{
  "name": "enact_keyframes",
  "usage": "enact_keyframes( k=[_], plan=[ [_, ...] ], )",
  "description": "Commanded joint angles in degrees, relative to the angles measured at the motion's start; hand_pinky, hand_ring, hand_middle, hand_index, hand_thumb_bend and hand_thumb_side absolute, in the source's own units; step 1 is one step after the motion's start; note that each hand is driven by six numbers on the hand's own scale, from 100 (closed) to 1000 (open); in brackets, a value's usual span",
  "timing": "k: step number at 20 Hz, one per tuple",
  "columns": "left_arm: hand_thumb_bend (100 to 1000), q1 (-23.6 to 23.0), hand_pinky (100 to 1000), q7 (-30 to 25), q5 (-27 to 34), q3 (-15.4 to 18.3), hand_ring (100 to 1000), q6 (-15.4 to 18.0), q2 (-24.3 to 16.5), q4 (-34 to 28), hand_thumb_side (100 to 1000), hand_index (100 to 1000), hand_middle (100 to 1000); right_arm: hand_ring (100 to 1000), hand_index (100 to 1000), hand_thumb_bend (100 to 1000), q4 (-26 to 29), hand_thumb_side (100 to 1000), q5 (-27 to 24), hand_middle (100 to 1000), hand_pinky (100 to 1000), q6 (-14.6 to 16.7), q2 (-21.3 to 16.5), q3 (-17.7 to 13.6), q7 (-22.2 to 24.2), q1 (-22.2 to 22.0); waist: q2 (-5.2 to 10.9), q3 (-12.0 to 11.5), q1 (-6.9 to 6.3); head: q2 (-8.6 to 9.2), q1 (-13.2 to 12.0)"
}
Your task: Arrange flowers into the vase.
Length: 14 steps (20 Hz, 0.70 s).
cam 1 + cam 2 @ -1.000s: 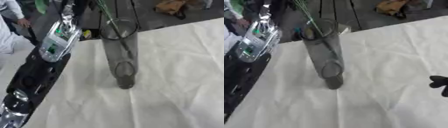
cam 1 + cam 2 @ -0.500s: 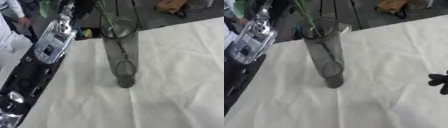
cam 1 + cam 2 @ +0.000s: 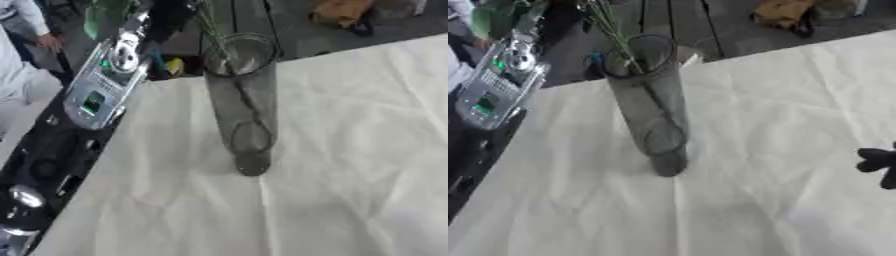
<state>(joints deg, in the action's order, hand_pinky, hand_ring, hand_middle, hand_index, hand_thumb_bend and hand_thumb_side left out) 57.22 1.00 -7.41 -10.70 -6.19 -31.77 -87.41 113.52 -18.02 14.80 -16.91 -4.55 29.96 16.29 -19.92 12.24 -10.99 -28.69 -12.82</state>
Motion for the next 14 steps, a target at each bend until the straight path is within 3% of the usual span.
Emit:
enact_keyframes(
  k=[1,14],
  plan=[
    [100,0.70,244,-1.73,-1.06,0.29,444,-0.58,-2.21,-0.89,849,594,475,694,814,100,1.08,1000,0.22,503,862,-0.16,-0.38,-0.28,-0.10,0.34,1.92,-0.12,0.10,-0.10,0.08],
    [100,0.55,393,-8.50,-4.12,0.41,615,-1.26,-2.65,-1.01,886,744,639,695,813,100,1.08,1000,0.28,503,863,-0.37,-0.30,-0.21,0.10,0.21,2.06,-0.20,0.09,-0.14,0.12]
  ],
)
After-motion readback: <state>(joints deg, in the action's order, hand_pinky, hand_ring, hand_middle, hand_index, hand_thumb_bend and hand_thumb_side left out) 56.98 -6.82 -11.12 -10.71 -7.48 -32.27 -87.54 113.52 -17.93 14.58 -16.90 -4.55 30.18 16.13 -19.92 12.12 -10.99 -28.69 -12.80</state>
